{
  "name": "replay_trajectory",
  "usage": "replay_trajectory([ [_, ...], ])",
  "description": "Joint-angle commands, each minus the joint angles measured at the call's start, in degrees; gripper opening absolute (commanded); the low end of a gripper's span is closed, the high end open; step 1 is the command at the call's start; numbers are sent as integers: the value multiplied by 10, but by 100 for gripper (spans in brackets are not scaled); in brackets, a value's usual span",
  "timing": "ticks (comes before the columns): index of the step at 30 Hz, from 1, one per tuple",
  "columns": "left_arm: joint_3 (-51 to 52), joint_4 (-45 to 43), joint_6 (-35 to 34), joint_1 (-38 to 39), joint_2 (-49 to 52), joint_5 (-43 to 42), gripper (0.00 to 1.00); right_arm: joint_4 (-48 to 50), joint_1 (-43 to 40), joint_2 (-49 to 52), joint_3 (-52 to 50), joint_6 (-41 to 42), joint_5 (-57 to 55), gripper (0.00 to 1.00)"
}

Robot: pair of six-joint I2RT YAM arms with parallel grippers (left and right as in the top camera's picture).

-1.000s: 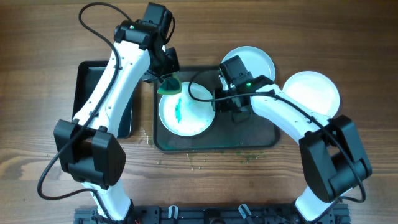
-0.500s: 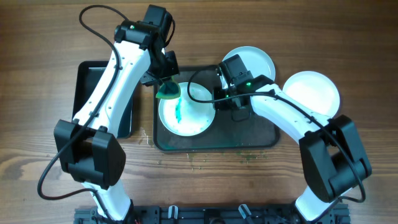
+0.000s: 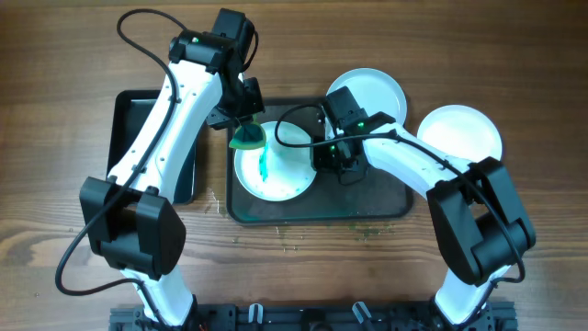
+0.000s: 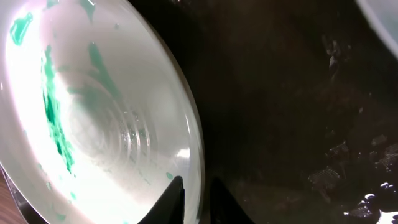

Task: Clean dirty plates on tray and stack at the side
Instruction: 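Scrub the held plate with the sponge in the left gripper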

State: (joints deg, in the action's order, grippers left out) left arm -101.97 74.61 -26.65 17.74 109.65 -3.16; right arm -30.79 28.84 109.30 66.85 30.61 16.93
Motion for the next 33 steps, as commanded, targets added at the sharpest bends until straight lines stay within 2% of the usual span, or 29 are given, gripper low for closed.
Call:
replay_trajectory([
  [1,-10,0,9,2,-11,-9,4,8,3,12,-2,11,-1,16],
  [4,-10,0,9,2,-11,-9,4,22,15,21,-2,21,-7,16],
  [6,-10,0,9,2,-11,-9,4,23,17,22,-2,26,-13,4],
  [10,38,-19,20,2,-11,-9,4,23,17,22,-2,37,-15,4],
  [14,167,-92,24,2,-11,-9,4,23,17,22,-2,39,-17,4],
  [18,311,-243,25,4,-11,-66,4,27,17,22,-2,39,-16,4],
  [22,371,-326,25,33,-11,-127,4,30,17,22,-2,39,-14,4],
  [26,373,-363,85,85,-11,-197,4,30,17,22,-2,39,-14,4],
  [27,373,-369,77,87,-11,-176,4,30,17,22,-2,39,-14,4],
  [32,373,-344,-88,62,-11,92,4,29,17,22,-2,39,-14,4],
  [33,373,-337,-101,61,-11,114,4,29,17,22,-2,38,-14,4],
])
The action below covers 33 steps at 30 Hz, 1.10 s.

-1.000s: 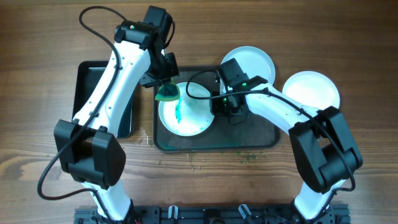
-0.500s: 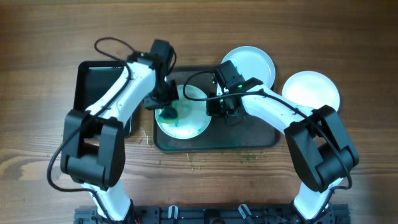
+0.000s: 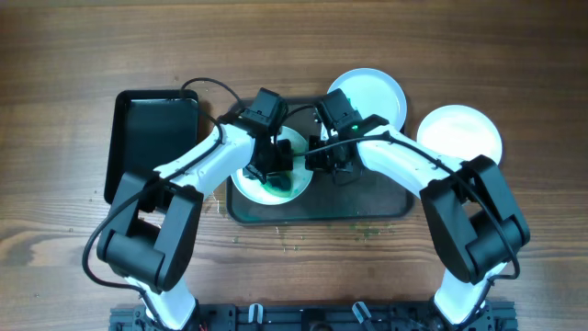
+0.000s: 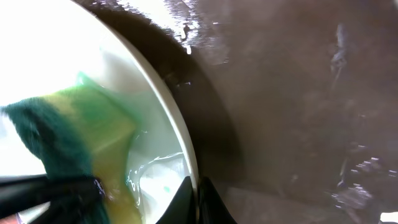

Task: Clean dirty plates on tray and stack at the side
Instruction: 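Scrub the held plate with the sponge in the left gripper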

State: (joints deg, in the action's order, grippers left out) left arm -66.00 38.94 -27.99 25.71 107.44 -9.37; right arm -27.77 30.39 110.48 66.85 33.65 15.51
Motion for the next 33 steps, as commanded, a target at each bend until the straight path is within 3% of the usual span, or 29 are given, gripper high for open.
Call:
replay_trajectory([
  [1,13,34,-92,-20,11,191,4,-1,2,10,-2,8,0,4],
  [7,11,131,-102,-20,11,254,4,0,2,10,-2,9,0,4],
  [11,-14,116,-102,-20,11,273,4,-1,2,10,-2,8,0,4],
  [15,-16,32,-102,-19,11,277,4,-1,2,10,-2,9,0,4],
  [17,-16,-15,-61,-16,11,160,4,2,2,10,-2,10,0,4],
  [18,-15,-47,6,-14,11,25,4,2,2,10,-2,10,0,4],
  [19,-15,-61,45,-11,11,-56,4,2,2,10,-2,9,0,4],
  [21,-15,-72,87,1,11,-158,4,2,2,10,-2,9,2,4],
  [23,-15,-63,87,11,11,-149,4,-1,-1,10,-2,4,21,4],
  [26,-15,-49,64,7,11,-38,4,-8,-16,10,-2,-18,71,4],
  [30,-15,-45,132,4,11,-53,4,-10,-17,10,-2,-21,71,4],
  [33,-15,-48,76,-5,11,130,4,-10,-17,10,-2,-21,68,4],
])
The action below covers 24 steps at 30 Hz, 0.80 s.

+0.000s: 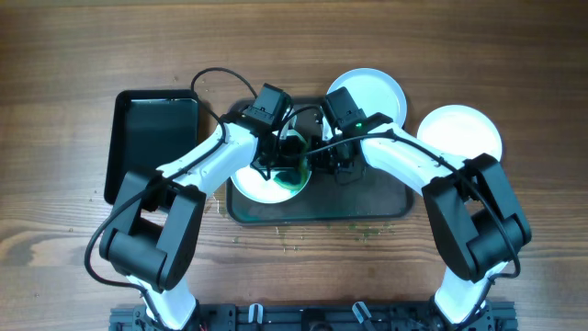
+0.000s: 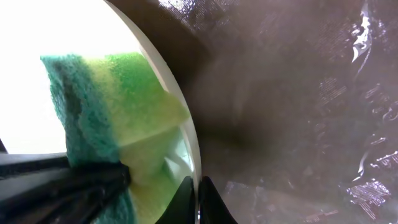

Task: Clean dirty plates on tray and stack at the side
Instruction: 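Scrub the held plate with the sponge in the left gripper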

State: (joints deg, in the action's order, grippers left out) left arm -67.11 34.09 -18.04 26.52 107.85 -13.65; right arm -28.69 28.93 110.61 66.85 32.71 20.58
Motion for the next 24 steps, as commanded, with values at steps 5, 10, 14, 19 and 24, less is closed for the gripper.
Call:
replay_trajectory([
  [5,-4,94,-92,-22,7,208,4,-1,-3,9,-2,-12,15,5],
  [10,-4,153,121,-23,7,-103,4,2,-3,9,-2,-10,15,5],
  [14,-4,54,120,-24,7,-171,4,1,-3,9,-2,-11,15,4],
  [19,-4,-13,7,-24,7,113,4,0,-3,9,-2,-12,15,4],
  [24,-4,92,-102,-24,7,356,4,0,-3,9,-2,-12,15,4],
])
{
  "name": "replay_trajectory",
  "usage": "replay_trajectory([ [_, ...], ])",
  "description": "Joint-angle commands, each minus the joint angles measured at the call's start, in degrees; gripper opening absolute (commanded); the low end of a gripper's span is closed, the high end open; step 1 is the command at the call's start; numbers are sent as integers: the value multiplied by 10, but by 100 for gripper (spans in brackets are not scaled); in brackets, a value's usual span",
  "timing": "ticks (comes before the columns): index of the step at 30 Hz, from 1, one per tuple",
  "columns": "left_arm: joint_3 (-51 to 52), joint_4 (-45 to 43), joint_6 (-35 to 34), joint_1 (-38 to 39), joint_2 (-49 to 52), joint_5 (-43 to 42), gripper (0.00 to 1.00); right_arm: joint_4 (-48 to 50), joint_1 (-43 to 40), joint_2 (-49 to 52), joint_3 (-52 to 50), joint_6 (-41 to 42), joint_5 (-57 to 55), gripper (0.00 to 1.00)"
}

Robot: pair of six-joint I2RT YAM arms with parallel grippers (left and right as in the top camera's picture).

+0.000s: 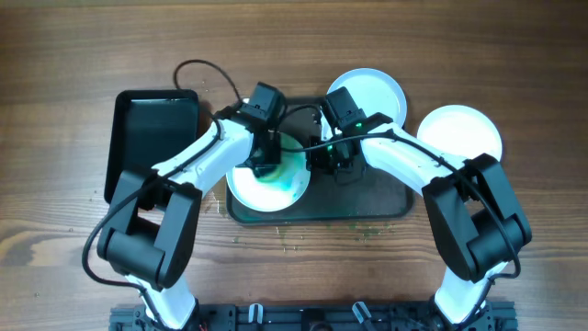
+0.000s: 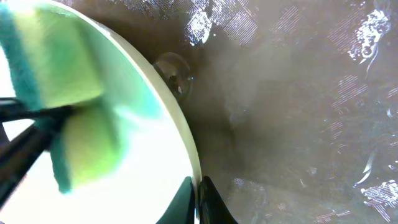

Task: Clean dirty plates on tray and stack at the side
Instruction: 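Scrub the held plate with the sponge in the left gripper, then lift the plate with the right gripper and carry it right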

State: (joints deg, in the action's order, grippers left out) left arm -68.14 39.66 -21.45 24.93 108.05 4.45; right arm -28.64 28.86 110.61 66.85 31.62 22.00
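Note:
A white plate [image 1: 266, 188] smeared with green lies on the left half of the dark wet tray [image 1: 367, 198]. My left gripper [image 1: 264, 158] is over the plate's far part, shut on a green and yellow sponge [image 2: 56, 81] that presses on the plate's surface. My right gripper [image 2: 198, 194] is shut on the plate's right rim [image 2: 184, 140], one finger inside and one outside. The overhead view shows the right gripper [image 1: 320, 158] at the plate's right edge.
A clean white plate [image 1: 372, 90] overlaps the tray's far right corner. Another white plate [image 1: 461, 133] lies on the table to the right. A black empty tray [image 1: 147, 138] lies at the left. Small green crumbs [image 1: 363, 230] dot the table before the tray.
The sponge in my left gripper has moved from beside the plate's right rim, close to my right fingers, to further left and away. The right gripper still pinches the rim.
First my left gripper held the sponge at the plate's far edge, a green streak lay in the plate and my right fingers straddled its rim. Then the right gripper was shut on the rim with the sponge in the plate. The green is now spread thin.

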Motion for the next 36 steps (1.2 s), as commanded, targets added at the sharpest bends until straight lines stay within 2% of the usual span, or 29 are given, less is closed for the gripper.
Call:
replay_trajectory([
  [1,6,58,-76,-8,5,175,4,-1,-2,9,-2,-1,-1,4],
  [3,6,86,-78,-8,5,158,4,-1,-2,9,-2,-1,-1,4],
  [4,6,116,-74,-8,5,112,4,-1,-2,9,-2,-1,-1,4],
  [5,6,133,-46,-8,5,54,4,-2,-2,9,-2,-1,-1,5],
  [7,6,153,59,-8,5,-134,4,-2,-2,9,-2,-2,-1,4],
  [9,6,152,108,-8,5,-267,4,-1,-2,9,-2,-2,-1,4],
  [14,6,54,87,-8,5,-336,4,-1,-2,9,-2,-1,-1,4],
  [17,6,-27,69,-8,5,-333,4,-1,-2,9,-2,-1,-1,4],
  [18,6,-49,66,-8,5,-303,4,-1,-2,9,-2,-1,-1,4],
  [20,6,-53,11,-8,5,-173,4,-1,-2,9,-2,-1,-1,4],
  [21,6,-40,-38,-9,5,-51,4,-1,-2,9,-2,-1,-1,4],
  [22,6,-23,-69,-10,4,17,4,-1,-2,9,-2,-1,-1,4],
  [24,6,28,-107,-17,3,100,4,-2,-2,9,-2,-1,-1,4],
  [26,6,70,-123,-25,3,128,4,-1,-2,9,-2,-1,-3,4],
  [28,-3,103,-123,-29,0,122,4,1,-2,9,-2,-1,-4,4],
  [32,-87,201,-120,-30,-40,99,4,1,-2,9,-2,1,-14,4],
  [36,-135,229,-120,-30,-95,99,4,-5,-2,7,5,5,-32,4],
])
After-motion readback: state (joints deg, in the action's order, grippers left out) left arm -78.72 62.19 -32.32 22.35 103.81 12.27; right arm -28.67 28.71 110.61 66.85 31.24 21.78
